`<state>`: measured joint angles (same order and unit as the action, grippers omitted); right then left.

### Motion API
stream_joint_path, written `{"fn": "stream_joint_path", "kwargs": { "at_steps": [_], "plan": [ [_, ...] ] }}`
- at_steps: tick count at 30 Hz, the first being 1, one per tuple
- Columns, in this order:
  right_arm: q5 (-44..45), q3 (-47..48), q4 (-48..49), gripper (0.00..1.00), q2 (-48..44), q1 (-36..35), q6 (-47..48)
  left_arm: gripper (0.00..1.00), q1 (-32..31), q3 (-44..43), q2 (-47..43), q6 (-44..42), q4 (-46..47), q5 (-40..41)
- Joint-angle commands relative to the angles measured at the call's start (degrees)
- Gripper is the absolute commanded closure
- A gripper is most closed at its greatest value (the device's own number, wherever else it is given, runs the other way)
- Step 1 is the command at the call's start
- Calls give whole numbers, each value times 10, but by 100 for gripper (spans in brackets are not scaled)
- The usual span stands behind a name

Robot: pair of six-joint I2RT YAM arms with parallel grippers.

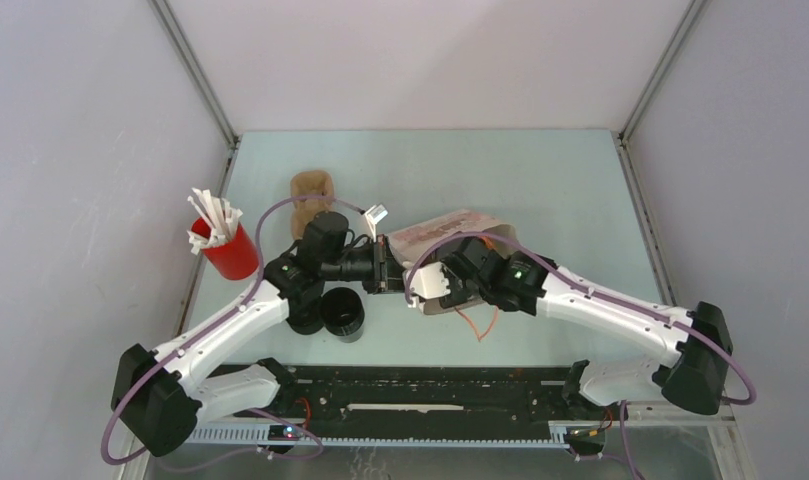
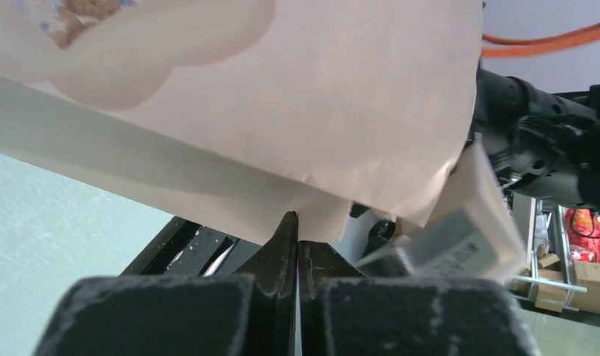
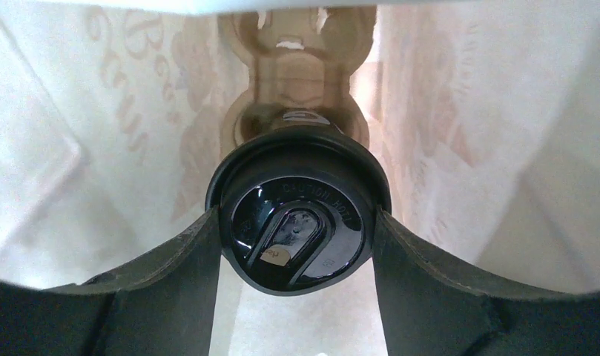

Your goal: Pack the takeout coffee

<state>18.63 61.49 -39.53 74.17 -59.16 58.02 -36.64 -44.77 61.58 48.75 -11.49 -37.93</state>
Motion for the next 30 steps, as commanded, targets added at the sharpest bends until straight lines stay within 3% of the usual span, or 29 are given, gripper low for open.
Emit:
{"fn": "stream_joint_path", "kwargs": {
  "at_steps": [1,6,10,18,25,30],
  "plan": [
    [-20,55,-9,96,-45,0,37,100,3,-15,-6,11,12,-23],
    [27,54,-74,96,-75,-18,24,100,3,-17,-10,4,7,-29],
    [27,37,-69,96,-87,-13,29,100,3,-15,-14,4,9,-38],
    [-37,24,-26,96,-56,26,85,100,3,-32,-17,26,19,-60],
    [-100,51,-21,98,0,61,127,100,5,-20,-20,131,110,-100],
    [-155,90,-35,99,51,94,134,100,19,-17,-23,158,112,-107]
  ]
}}
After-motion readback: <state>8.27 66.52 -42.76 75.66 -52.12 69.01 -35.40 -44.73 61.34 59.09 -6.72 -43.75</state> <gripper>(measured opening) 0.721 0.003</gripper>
